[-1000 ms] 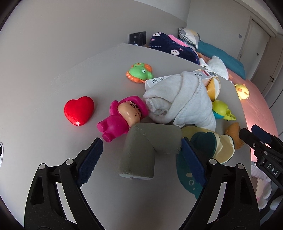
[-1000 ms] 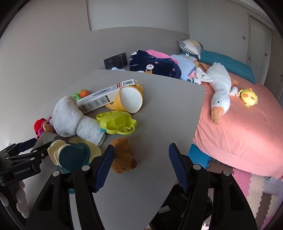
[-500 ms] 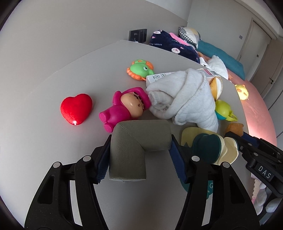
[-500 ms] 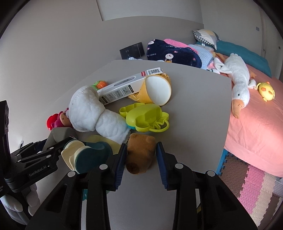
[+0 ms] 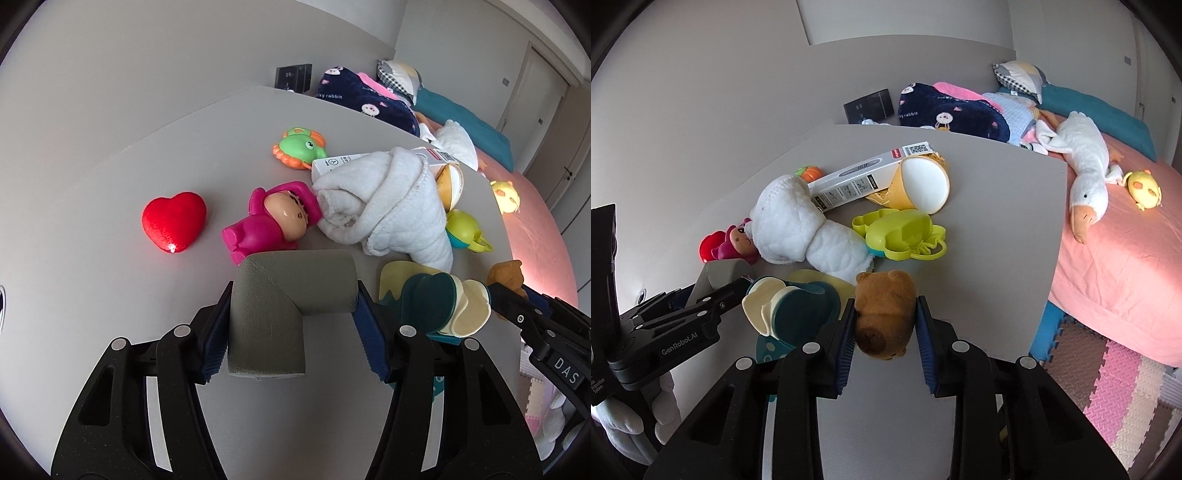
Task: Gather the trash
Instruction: 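Carry the corner guard and teddy bear over the trash bag and release both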
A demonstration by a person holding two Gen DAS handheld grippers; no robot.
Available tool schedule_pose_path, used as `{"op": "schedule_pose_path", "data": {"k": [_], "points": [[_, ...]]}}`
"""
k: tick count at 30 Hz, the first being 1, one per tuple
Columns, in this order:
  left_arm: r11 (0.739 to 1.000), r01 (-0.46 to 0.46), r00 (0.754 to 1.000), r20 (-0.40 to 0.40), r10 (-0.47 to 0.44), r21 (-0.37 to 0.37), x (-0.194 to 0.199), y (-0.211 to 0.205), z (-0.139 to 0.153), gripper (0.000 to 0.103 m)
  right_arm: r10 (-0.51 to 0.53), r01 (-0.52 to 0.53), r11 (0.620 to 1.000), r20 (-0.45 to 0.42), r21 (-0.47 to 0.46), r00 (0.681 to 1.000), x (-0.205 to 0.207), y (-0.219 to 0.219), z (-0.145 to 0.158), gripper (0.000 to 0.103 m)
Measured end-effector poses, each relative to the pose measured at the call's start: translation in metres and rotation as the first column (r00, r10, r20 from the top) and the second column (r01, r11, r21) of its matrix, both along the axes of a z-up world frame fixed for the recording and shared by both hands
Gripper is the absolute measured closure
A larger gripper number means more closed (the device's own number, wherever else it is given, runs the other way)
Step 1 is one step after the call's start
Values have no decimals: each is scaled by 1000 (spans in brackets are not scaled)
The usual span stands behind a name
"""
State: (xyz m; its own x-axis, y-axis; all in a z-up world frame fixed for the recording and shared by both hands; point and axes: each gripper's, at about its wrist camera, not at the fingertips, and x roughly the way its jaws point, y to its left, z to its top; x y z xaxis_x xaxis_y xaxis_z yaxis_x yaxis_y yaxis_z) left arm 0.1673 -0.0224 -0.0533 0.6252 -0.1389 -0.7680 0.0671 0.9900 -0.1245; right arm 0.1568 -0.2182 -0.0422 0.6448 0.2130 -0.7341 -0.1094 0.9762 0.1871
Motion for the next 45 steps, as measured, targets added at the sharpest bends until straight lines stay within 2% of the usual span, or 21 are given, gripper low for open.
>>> {"op": "schedule_pose_path", "data": {"k": [7, 15, 28, 45], "points": [[1000, -18, 999, 27, 18, -9, -18, 2, 15, 44, -14, 14, 1000, 30, -1, 999, -15, -16, 17, 71], [1000, 5, 998, 61, -6, 17, -44, -17, 35, 44, -34, 33, 999, 71, 26, 997, -41, -39, 36, 70], [994, 102, 990, 92, -104, 24, -73, -73, 52, 44, -80, 79, 997, 104, 11, 991, -81, -80, 51, 70], [971, 236, 967, 92, -239, 42, -87, -147, 57, 44, -196, 197, 980, 111, -1, 974, -112, -143, 55, 70]]}}
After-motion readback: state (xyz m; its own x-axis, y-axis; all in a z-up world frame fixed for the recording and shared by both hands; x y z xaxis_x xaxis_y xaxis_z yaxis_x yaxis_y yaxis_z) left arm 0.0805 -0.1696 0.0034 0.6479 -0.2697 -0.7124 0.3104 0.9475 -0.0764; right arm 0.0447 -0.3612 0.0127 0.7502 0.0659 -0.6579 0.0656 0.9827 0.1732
